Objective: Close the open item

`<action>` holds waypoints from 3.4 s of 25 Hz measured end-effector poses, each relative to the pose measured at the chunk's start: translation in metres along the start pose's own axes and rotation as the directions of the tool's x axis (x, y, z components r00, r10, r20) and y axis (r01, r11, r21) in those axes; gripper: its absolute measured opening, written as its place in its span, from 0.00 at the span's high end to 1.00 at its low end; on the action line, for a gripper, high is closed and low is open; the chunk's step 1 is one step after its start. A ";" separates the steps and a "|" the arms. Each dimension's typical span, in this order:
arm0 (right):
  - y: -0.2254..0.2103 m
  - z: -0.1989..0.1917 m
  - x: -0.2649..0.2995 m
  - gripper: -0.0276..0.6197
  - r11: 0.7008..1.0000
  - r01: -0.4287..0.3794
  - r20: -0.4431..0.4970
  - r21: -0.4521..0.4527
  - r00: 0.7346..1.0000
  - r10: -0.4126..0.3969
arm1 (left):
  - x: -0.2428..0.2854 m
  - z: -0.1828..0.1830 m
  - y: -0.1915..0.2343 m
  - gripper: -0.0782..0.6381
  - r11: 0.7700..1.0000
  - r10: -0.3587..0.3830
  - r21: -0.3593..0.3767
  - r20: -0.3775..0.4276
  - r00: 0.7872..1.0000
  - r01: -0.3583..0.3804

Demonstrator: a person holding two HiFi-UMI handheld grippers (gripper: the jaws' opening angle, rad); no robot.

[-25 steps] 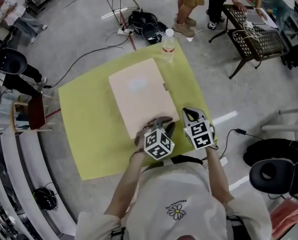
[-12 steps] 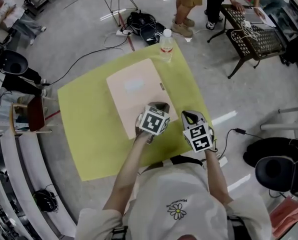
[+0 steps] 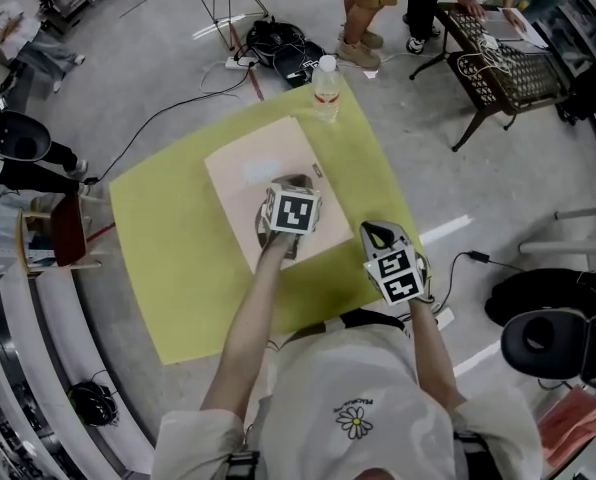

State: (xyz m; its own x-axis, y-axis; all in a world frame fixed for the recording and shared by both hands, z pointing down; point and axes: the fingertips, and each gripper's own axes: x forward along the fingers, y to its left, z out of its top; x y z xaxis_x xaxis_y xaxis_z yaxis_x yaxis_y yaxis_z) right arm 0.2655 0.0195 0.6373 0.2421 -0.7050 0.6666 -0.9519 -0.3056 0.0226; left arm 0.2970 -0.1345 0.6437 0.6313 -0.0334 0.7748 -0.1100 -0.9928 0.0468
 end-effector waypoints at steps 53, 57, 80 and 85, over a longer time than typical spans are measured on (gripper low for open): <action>-0.015 0.180 -0.086 0.94 0.982 0.185 0.397 -0.026 0.904 -0.159 | -0.258 0.115 0.020 0.88 0.985 0.148 -0.035 0.682 0.716 -0.170; -0.005 0.220 -0.119 0.94 0.975 0.221 0.530 -0.015 0.829 -0.180 | -0.318 0.104 0.022 0.88 0.964 0.237 -0.109 0.762 0.603 -0.242; 0.074 0.263 -0.148 0.94 0.987 0.144 0.720 -0.076 0.693 -0.046 | -0.392 0.026 0.045 0.88 0.844 0.496 -0.311 0.760 0.419 -0.436; 0.073 0.263 -0.149 0.94 0.986 0.146 0.719 -0.080 0.693 -0.044 | -0.389 0.031 0.044 0.88 0.852 0.485 -0.304 0.766 0.423 -0.426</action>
State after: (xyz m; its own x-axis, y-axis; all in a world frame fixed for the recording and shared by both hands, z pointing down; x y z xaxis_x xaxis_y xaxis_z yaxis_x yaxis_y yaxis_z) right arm 0.2093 -0.0663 0.3441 0.3451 -0.9356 -0.0746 -0.9183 -0.3530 0.1789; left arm 0.0700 -0.1689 0.3246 0.8015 -0.5832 -0.1325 -0.5961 -0.7968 -0.0989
